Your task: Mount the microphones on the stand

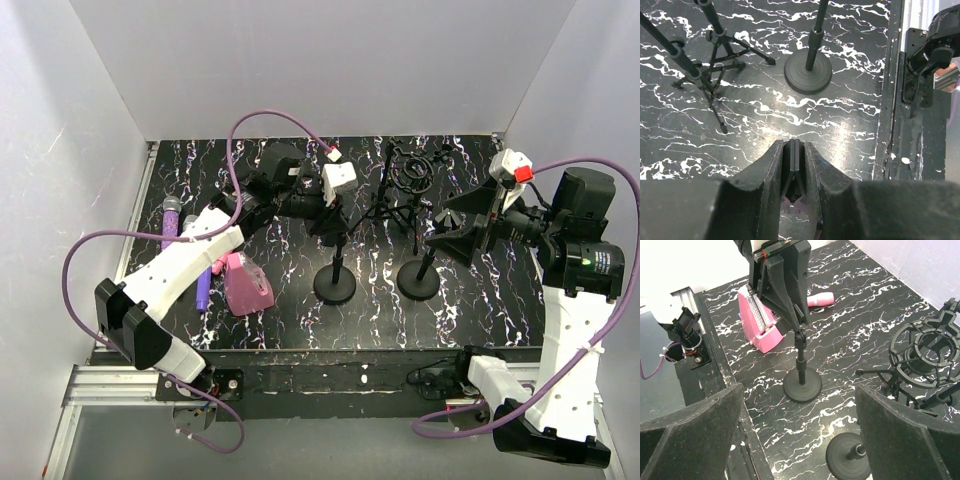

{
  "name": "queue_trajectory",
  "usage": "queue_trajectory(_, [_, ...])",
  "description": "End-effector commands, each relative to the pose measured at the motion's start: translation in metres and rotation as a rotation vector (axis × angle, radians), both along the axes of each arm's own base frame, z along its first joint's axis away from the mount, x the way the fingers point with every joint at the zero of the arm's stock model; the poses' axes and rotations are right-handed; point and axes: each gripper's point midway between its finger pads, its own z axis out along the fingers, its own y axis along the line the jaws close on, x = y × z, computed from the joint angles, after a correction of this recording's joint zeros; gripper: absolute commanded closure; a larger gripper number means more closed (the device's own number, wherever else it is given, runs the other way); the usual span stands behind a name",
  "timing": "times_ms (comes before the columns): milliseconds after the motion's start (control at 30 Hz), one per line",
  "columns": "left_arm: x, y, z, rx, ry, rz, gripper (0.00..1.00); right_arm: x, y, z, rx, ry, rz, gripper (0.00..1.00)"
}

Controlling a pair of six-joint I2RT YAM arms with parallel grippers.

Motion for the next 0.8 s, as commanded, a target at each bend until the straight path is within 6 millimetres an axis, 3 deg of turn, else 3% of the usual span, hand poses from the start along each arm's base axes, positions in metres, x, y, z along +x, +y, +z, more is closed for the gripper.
queue_trajectory(0, [-0.007,0.001,0.03,-0.069,-0.094,-0.023,1.0,-0.004,0.002,-0.001,0.011,-0.001,0.017,0.02])
queue_trajectory(200, [-0.009,0.004,0.021,-0.051,-0.079,-0.007,0.98,-0.005,0.002,-0.001,0.01,-0.004,0.019,0.02])
queue_trajectory(433, [-0.009,0.01,0.025,-0.061,-0.054,0.058,0.44,-0.006,0.002,-0.003,0.0,-0.01,0.019,0.02])
queue_trajectory(600, [0.001,0.023,0.04,-0.078,-0.074,0.182,0.15,-0.007,0.001,-0.004,-0.006,-0.014,0.021,0.02])
queue_trajectory(767, [0.004,0.048,0.069,-0.148,-0.118,0.338,0.02,-0.008,0.001,-0.007,-0.016,-0.015,0.023,0.02])
